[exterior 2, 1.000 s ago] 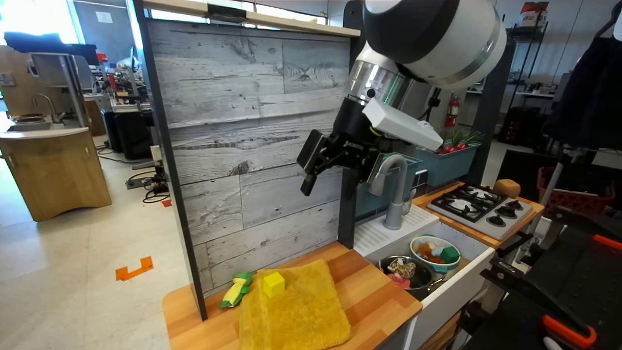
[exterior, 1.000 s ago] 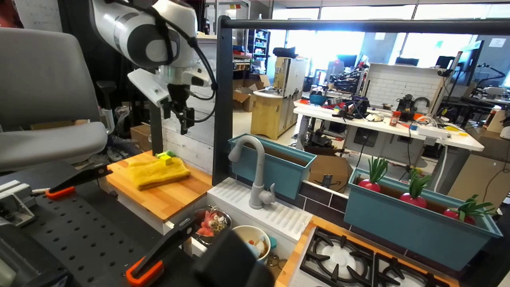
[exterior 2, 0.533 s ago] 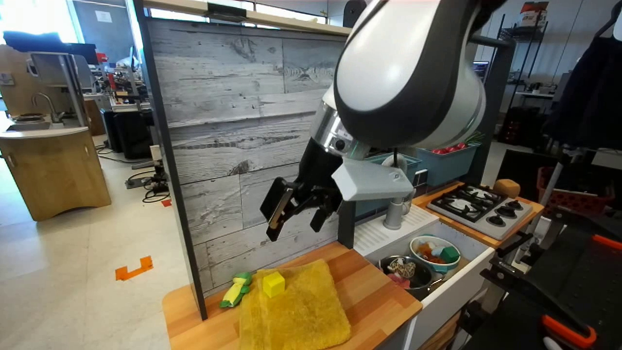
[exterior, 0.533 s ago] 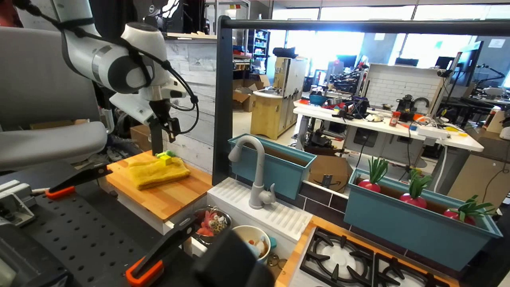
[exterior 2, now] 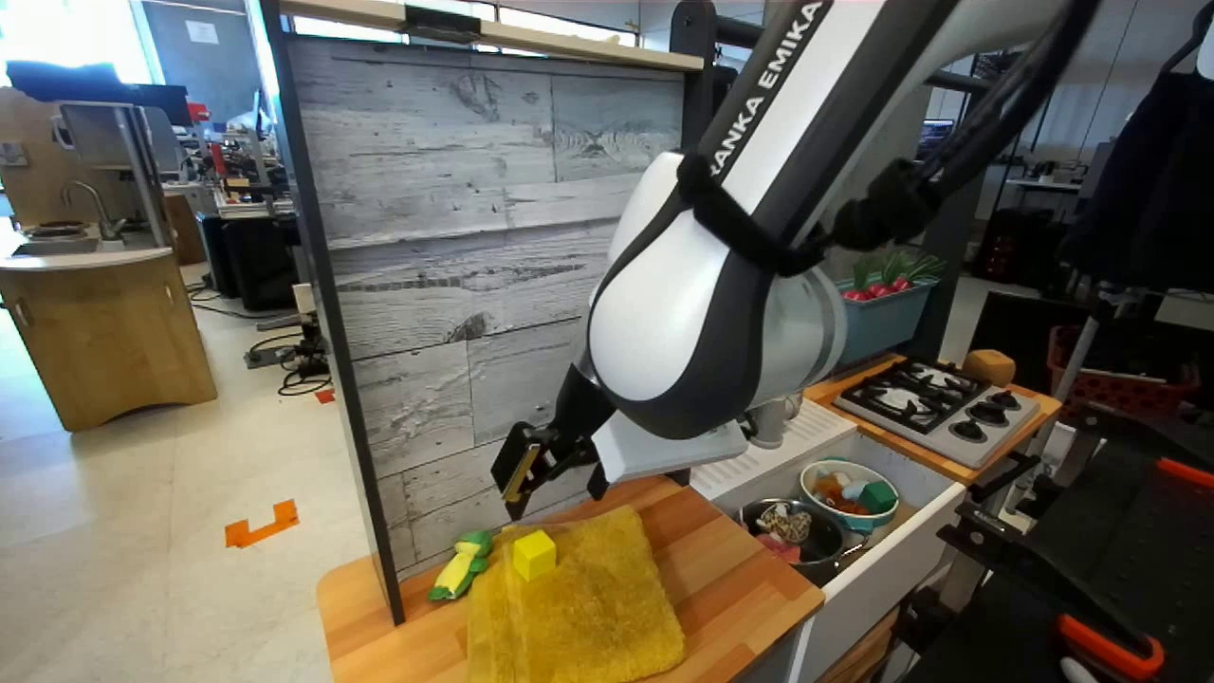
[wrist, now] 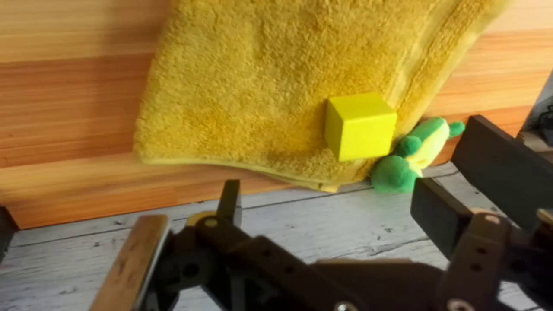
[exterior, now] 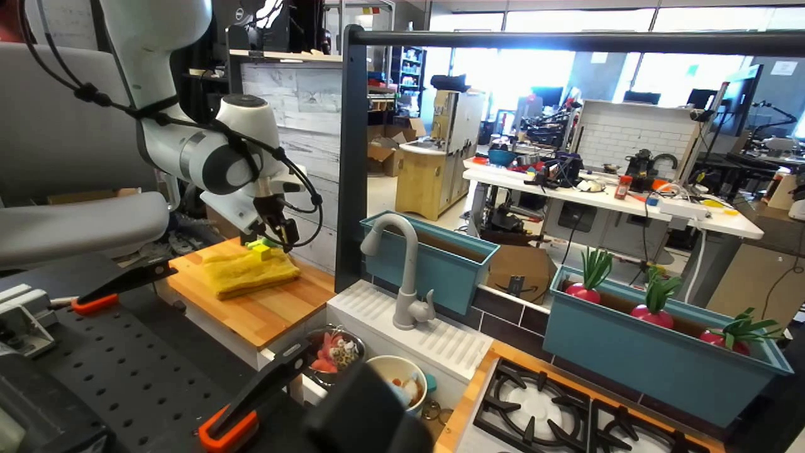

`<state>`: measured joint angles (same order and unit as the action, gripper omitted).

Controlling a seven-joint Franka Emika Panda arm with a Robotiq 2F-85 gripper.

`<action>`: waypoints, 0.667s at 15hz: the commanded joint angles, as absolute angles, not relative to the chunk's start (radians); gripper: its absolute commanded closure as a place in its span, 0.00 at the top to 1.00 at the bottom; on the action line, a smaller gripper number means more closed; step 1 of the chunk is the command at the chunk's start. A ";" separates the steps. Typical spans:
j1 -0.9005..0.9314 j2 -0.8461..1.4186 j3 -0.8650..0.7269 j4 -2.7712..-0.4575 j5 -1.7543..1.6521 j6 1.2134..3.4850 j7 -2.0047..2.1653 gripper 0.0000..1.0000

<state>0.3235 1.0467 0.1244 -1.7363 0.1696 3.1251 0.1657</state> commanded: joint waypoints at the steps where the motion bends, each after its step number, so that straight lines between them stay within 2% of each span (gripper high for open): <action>1: 0.355 1.131 0.130 -1.591 0.181 3.135 0.220 1.00; 4: 0.389 1.166 0.121 -1.526 0.187 3.097 0.258 1.00; 10: 0.423 1.180 0.132 -1.538 0.175 3.048 0.264 1.00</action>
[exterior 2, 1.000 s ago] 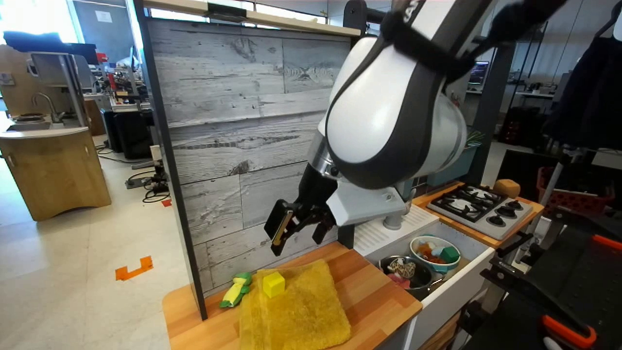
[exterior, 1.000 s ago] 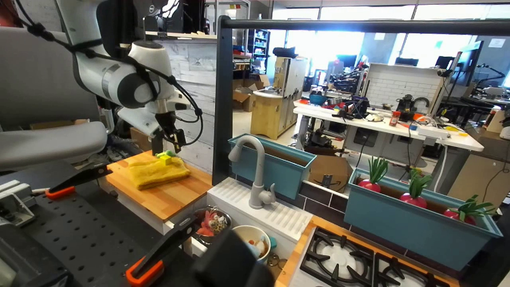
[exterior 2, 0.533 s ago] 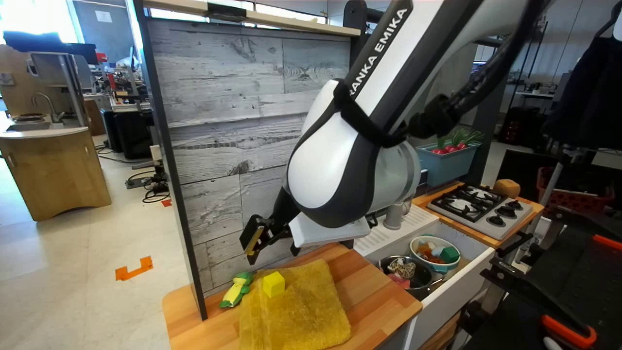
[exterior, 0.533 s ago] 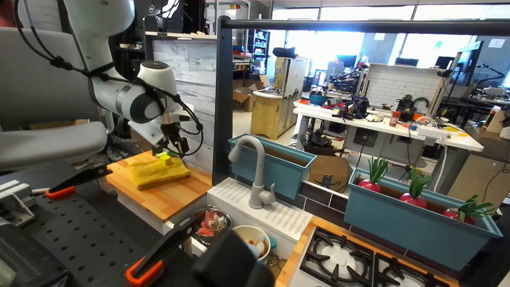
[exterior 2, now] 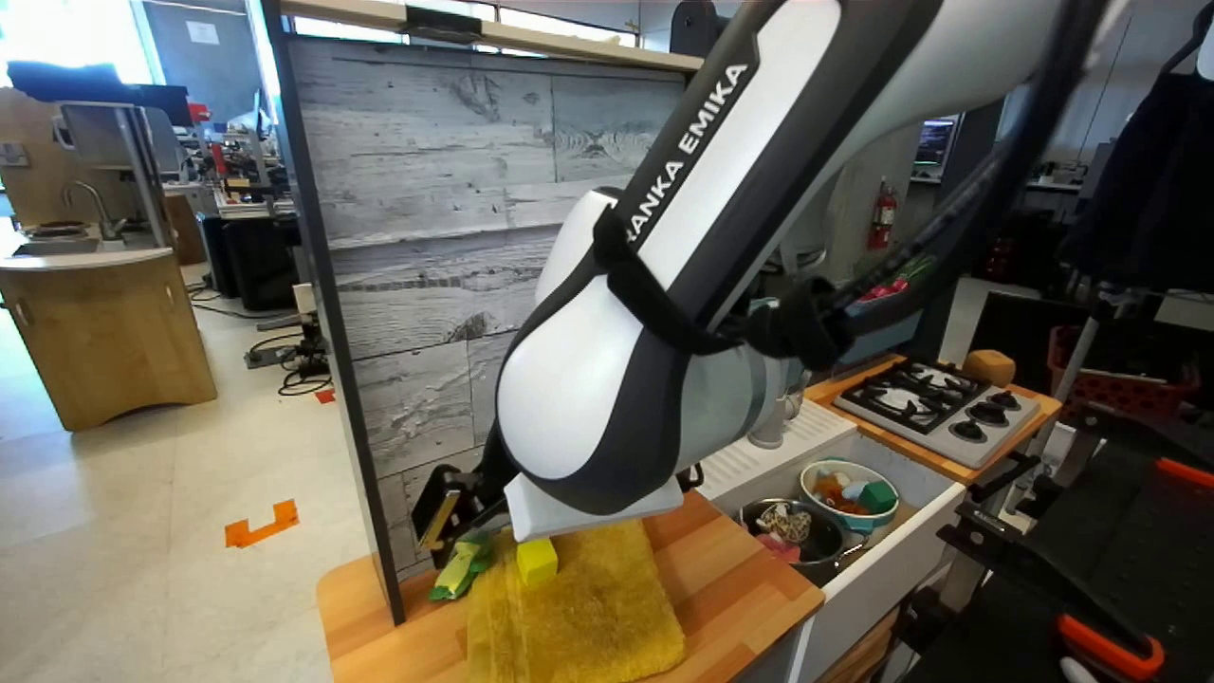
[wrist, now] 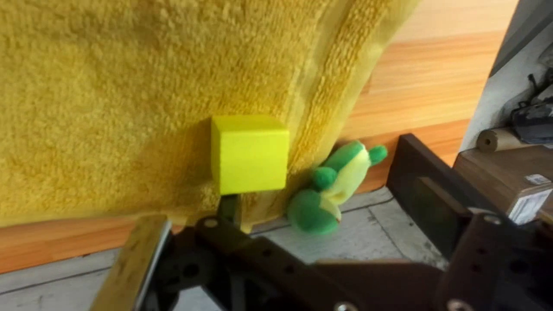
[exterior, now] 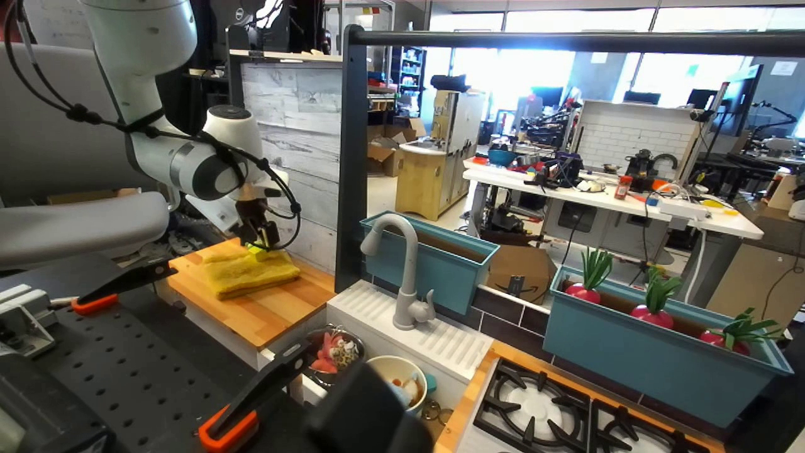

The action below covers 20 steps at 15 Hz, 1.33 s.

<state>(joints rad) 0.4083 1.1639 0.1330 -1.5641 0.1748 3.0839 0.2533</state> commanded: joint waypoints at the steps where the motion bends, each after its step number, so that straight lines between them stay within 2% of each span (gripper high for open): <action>1: 0.427 1.177 0.130 -1.541 0.176 3.036 0.266 1.00; 8: 0.441 1.149 0.084 -1.559 0.174 2.930 0.302 1.00; 9: 0.439 1.143 0.078 -1.564 0.170 2.913 0.305 0.94; 10: 0.439 1.139 0.072 -1.565 0.168 2.898 0.309 0.72; 12: 0.432 1.138 0.070 -1.562 0.166 2.883 0.311 0.68; 20: 0.416 1.088 0.075 -1.580 0.171 2.833 0.327 0.06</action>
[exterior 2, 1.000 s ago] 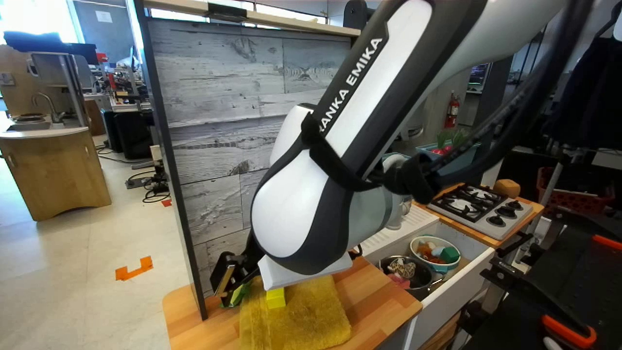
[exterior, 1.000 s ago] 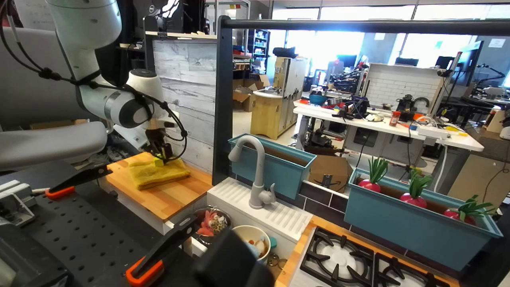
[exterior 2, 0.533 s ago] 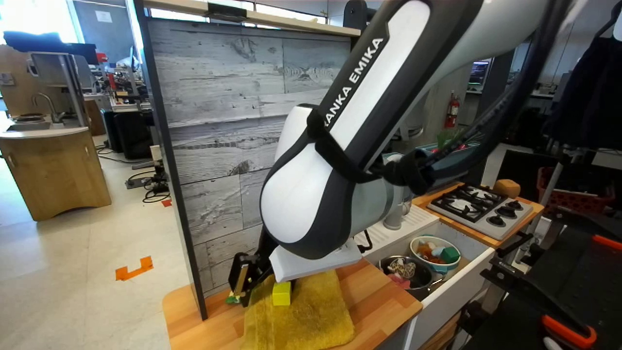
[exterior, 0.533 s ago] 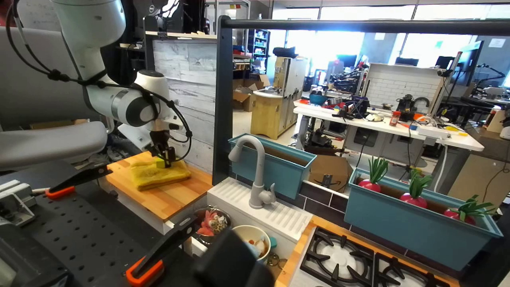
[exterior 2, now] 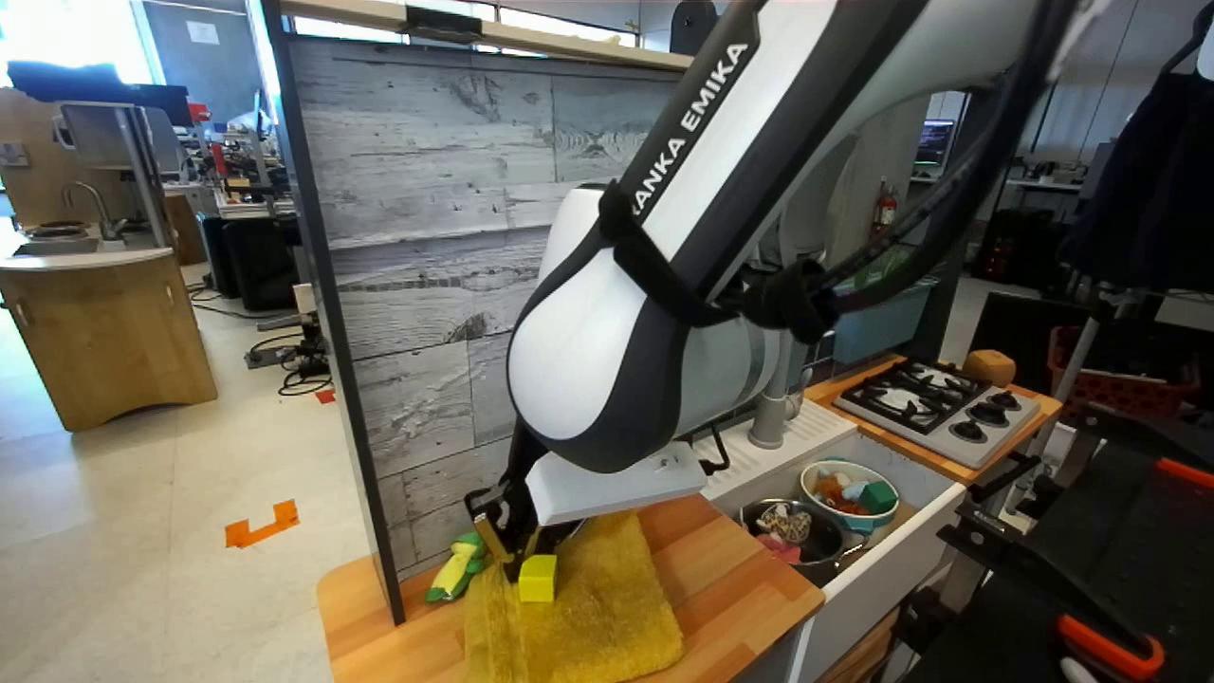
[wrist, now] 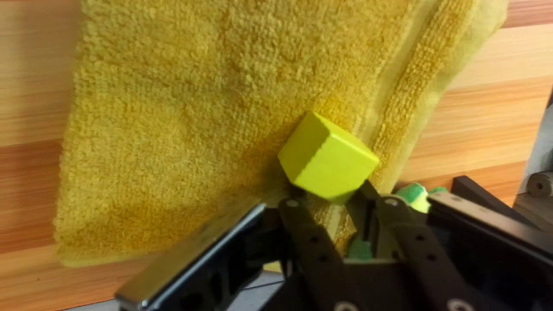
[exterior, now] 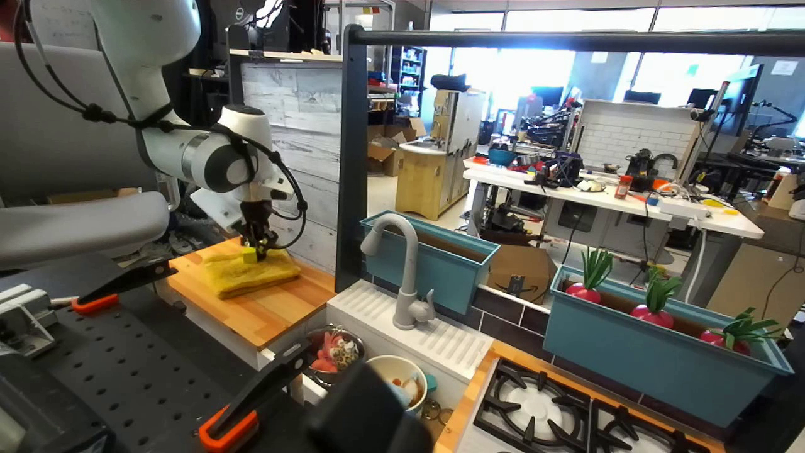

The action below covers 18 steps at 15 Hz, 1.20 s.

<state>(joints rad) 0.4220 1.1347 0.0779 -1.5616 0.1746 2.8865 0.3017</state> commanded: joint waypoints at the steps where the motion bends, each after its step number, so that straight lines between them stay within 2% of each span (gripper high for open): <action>1: 0.413 1.073 0.076 -1.589 0.170 2.829 0.327 0.01; 4: 0.404 1.032 0.077 -1.609 0.165 2.818 0.321 0.00; 5: 0.400 1.025 0.077 -1.609 0.164 2.802 0.319 0.05; 6: 0.398 1.021 0.079 -1.609 0.163 2.800 0.318 0.28; 8: 0.392 1.027 0.087 -1.600 0.165 2.781 0.317 0.31; 15: 0.401 1.046 0.094 -1.585 0.162 2.704 0.325 0.83; 18: 0.405 1.059 0.105 -1.574 0.164 2.713 0.326 0.99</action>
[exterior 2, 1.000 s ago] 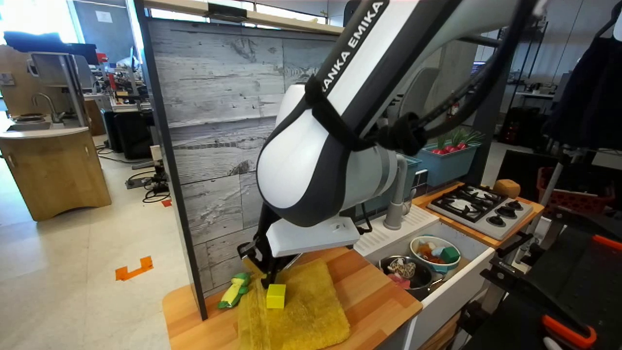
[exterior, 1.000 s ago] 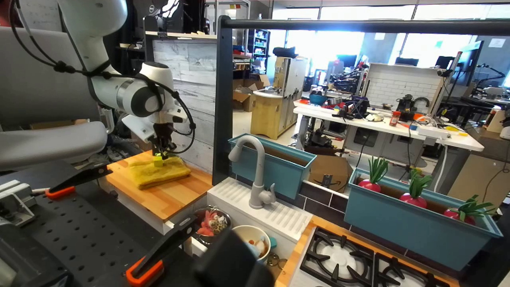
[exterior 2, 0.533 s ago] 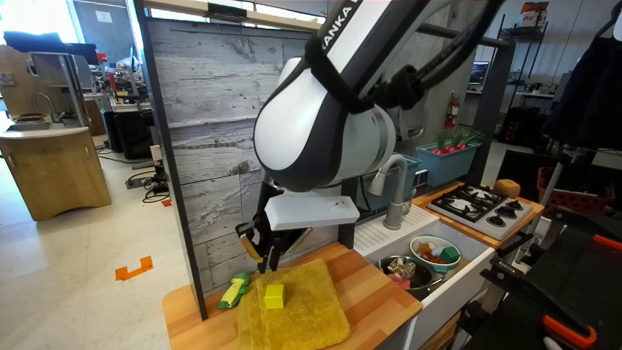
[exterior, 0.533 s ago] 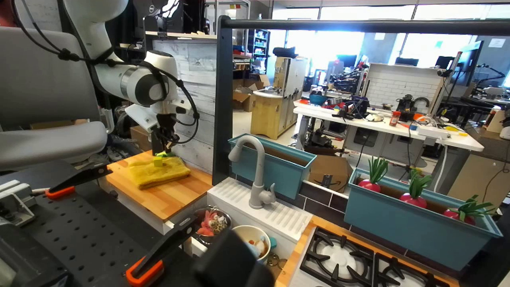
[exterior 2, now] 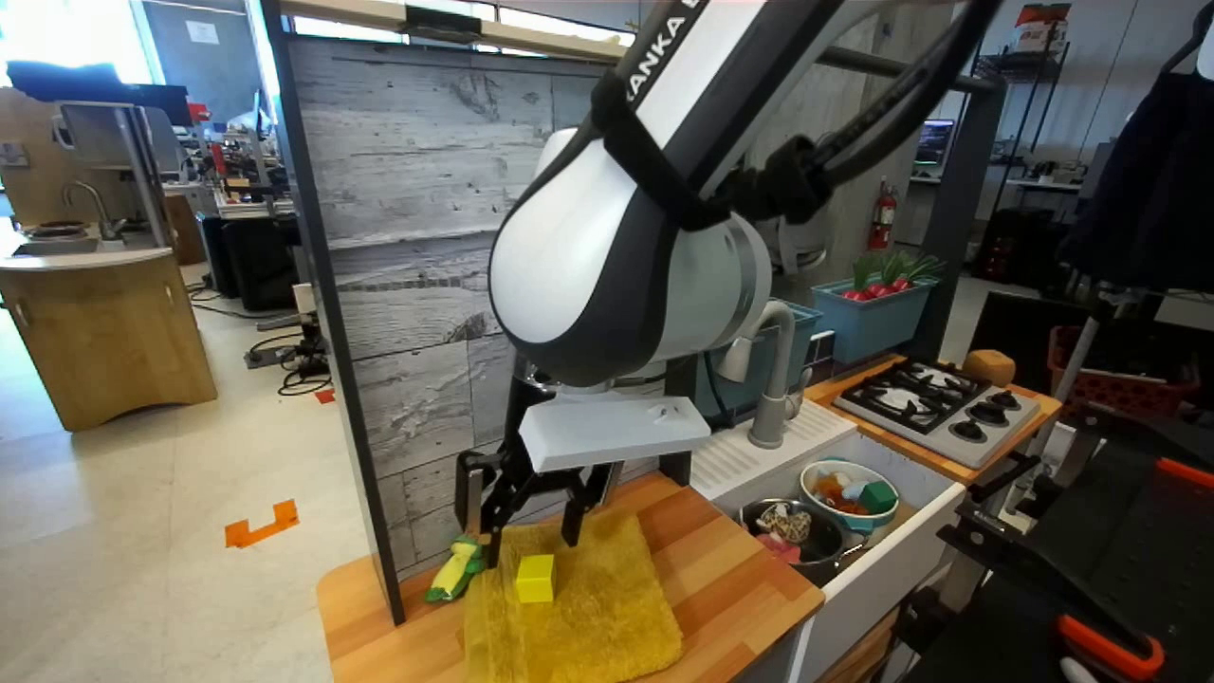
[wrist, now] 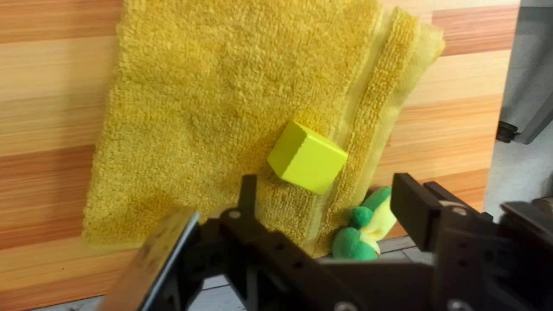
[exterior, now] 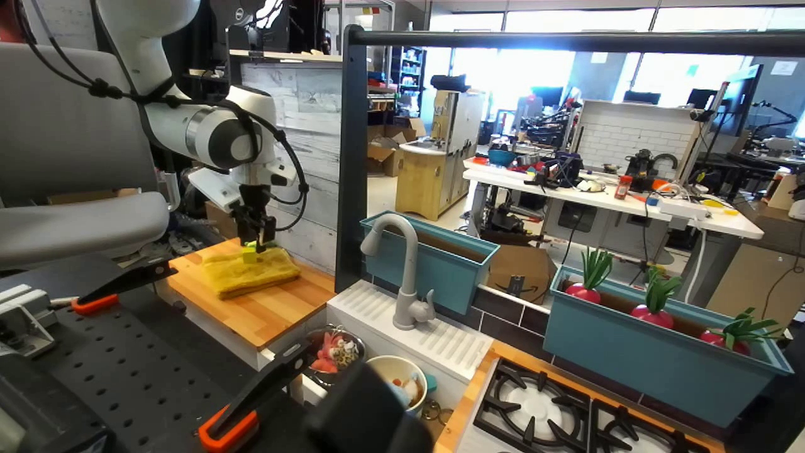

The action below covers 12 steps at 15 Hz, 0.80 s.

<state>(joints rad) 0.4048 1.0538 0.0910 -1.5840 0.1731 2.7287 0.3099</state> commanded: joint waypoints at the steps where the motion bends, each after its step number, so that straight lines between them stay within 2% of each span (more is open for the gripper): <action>1: 0.409 1.064 0.105 -1.569 0.163 2.707 0.329 1.00; 3: 0.419 1.071 0.100 -1.567 0.159 2.707 0.335 1.00; 4: 0.422 1.073 0.098 -1.568 0.159 2.707 0.338 0.79; 6: 0.429 1.074 0.092 -1.571 0.156 2.705 0.343 0.68; 9: 0.432 1.077 0.084 -1.578 0.150 2.712 0.346 0.42; 12: 0.435 1.081 0.072 -1.579 0.141 2.715 0.350 0.21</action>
